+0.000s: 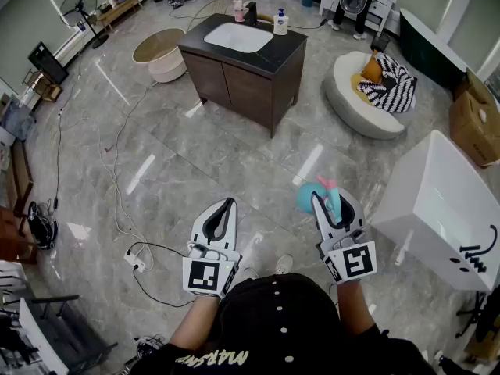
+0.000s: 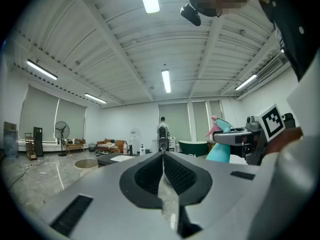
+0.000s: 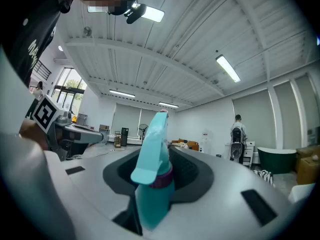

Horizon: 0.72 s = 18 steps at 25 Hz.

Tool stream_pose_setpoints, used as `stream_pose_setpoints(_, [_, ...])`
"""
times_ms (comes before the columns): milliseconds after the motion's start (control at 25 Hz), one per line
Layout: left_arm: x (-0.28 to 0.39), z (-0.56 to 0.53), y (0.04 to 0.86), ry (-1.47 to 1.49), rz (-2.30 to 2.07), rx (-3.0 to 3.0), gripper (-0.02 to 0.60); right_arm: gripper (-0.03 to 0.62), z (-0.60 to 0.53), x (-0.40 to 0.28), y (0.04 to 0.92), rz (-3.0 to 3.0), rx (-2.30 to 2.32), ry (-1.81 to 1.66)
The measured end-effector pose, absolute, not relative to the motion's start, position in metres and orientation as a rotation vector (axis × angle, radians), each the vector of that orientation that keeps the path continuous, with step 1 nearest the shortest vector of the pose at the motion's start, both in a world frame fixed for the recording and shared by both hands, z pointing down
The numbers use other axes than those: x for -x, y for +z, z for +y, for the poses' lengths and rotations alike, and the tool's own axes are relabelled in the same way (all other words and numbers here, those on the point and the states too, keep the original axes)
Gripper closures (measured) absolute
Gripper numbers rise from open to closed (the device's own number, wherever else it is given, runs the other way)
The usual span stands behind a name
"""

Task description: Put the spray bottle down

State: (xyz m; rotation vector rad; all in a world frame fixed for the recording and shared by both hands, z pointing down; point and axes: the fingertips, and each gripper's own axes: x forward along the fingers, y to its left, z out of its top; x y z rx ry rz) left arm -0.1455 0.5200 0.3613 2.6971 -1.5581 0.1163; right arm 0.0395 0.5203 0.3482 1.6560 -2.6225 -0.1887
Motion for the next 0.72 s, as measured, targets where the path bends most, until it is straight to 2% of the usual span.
stream_pose_setpoints(720, [0.115,0.507,0.381,0.122,-1.671,-2.612,0.566,0.468,0.495,-0.088,0.371,-2.661,-1.622,-0.106])
